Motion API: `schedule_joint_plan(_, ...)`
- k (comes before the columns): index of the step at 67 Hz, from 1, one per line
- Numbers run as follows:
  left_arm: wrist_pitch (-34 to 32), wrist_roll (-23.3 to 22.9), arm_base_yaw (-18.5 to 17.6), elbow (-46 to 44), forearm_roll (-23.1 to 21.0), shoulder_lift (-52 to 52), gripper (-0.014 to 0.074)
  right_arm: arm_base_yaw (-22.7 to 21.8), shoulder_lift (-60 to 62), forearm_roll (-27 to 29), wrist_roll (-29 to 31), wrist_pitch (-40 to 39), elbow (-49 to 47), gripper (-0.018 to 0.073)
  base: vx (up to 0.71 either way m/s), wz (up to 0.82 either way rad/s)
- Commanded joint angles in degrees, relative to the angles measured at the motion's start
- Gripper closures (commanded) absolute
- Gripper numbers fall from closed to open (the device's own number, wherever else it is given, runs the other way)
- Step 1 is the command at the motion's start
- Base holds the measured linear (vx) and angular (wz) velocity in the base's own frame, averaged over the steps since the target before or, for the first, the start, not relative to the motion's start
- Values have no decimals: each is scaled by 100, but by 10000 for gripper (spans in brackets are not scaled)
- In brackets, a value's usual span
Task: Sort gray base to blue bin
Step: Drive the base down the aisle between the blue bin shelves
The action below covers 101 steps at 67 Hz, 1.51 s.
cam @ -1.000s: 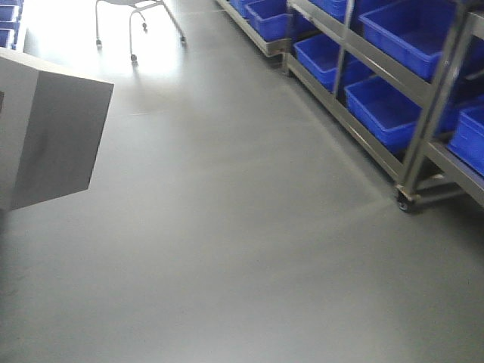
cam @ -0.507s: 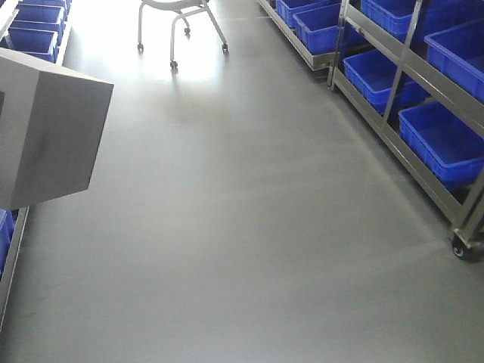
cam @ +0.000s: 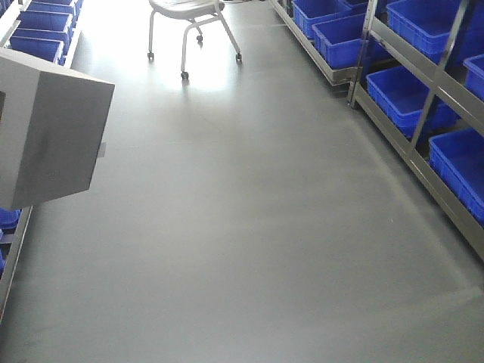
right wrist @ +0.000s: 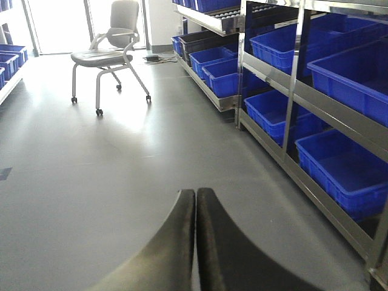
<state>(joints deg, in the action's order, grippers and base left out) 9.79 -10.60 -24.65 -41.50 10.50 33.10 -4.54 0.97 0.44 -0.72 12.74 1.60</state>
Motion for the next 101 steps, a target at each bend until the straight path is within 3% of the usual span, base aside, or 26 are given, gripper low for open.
schedule_joint_plan(1, -632, -78, -30, -184, -53, 22, 603, -10, -18, -44, 72, -430, 5, 564, 38, 10)
schedule_joint_plan(101, -628, -78, -30, -184, -53, 22, 603, -10, -18, -13, 72, -424, 5, 564, 36, 7)
